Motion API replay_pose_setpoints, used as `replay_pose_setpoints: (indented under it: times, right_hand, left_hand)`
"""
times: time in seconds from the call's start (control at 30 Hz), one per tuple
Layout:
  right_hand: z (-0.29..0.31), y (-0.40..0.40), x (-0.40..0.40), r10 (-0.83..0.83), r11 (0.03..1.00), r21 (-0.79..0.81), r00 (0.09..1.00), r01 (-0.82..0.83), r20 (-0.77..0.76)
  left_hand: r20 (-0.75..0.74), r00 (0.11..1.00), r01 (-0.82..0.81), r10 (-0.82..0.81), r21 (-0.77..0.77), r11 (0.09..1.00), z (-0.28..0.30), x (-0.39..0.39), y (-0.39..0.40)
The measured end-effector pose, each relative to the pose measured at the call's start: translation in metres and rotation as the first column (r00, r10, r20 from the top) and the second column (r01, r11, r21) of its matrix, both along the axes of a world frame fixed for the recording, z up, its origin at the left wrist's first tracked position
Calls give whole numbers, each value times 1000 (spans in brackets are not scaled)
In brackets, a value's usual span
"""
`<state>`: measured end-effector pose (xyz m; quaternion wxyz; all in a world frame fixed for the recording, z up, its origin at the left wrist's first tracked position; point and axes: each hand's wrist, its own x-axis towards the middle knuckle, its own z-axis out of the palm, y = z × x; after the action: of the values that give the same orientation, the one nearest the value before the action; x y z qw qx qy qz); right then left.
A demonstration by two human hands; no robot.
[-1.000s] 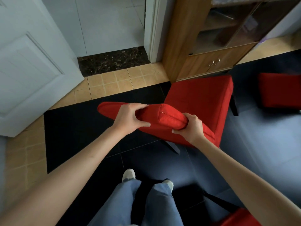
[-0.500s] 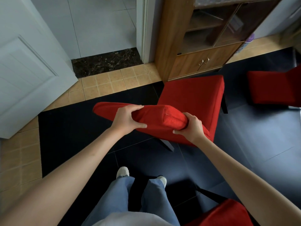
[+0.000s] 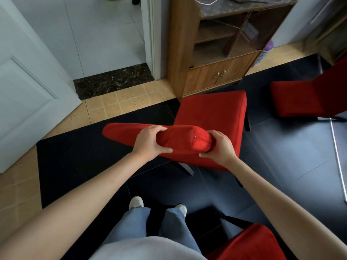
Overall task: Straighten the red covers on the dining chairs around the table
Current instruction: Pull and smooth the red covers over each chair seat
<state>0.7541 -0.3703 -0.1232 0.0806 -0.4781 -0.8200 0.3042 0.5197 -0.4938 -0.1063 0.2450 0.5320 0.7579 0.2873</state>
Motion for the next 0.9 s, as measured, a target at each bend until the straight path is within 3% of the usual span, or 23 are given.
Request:
replay_pose_setpoints:
  times: [0.17,0.3,0.6,0.9]
  right_hand:
    - [2,-1,26,-45,999,0,999,45,-29]
    - [6,-1,40,-63,998,2,997,63,-45]
    - [19,5,65,-92,989,-116,996,89,-21]
    - [45,-1,114,-188,971,-167,977,170,-99]
  left_hand:
    - [-109,974,189,-201,-109,976,6,-2,7]
    - [-131,983,98,-125,-196,976,4,-15,2]
    - [-98,988,105,-117,-124,987,3,8,9]
    - [-50,965,253,-257,-68,965,-3,51,25]
